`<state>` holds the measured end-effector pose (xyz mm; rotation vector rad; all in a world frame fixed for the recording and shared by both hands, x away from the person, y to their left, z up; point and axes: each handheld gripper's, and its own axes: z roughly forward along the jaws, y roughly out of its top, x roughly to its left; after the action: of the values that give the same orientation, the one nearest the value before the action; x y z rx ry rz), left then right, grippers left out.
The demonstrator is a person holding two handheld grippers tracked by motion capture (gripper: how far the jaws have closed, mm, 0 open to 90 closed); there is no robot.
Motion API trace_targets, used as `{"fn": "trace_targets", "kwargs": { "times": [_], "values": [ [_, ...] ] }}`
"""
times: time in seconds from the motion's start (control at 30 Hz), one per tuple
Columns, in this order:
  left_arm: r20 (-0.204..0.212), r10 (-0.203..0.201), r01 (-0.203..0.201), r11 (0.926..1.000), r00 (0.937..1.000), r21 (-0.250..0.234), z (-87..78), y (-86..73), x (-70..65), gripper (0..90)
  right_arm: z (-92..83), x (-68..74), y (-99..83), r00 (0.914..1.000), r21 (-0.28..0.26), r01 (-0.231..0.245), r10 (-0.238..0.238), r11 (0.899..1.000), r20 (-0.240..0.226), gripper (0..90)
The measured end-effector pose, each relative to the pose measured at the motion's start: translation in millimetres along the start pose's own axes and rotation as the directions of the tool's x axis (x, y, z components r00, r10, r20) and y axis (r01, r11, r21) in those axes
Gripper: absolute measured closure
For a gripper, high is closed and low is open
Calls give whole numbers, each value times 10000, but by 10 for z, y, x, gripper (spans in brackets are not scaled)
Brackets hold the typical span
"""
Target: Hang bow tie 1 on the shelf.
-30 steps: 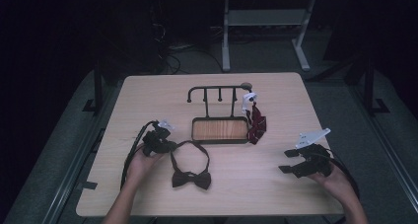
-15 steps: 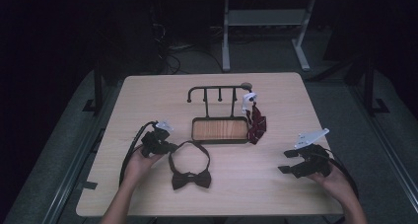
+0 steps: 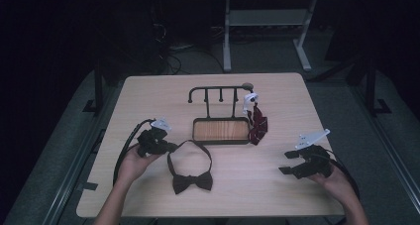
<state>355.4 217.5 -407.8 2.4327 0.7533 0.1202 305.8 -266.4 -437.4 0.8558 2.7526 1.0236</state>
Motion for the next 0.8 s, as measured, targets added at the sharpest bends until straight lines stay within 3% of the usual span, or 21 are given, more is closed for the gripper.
{"fn": "trace_targets", "kwargs": {
  "times": [0.27, 0.4, 0.8],
  "values": [
    [187, 39, -32, 9992, 9998, -410, -185, 26, -38, 893, 20, 9, 7, 10000, 38, -17, 17, 10000, -36, 346],
    [186, 352, -346, 9989, 9992, -302, -246, 52, -63, 893, 24, 5, 7, 10000, 34, -10, 11, 10000, -29, 340],
    [104, 789, -785, 9962, 9968, -375, -382, 162, -156, 893, 29, 6, 14, 9999, -12, 89, -89, 10000, -60, 339]
  ]
}}
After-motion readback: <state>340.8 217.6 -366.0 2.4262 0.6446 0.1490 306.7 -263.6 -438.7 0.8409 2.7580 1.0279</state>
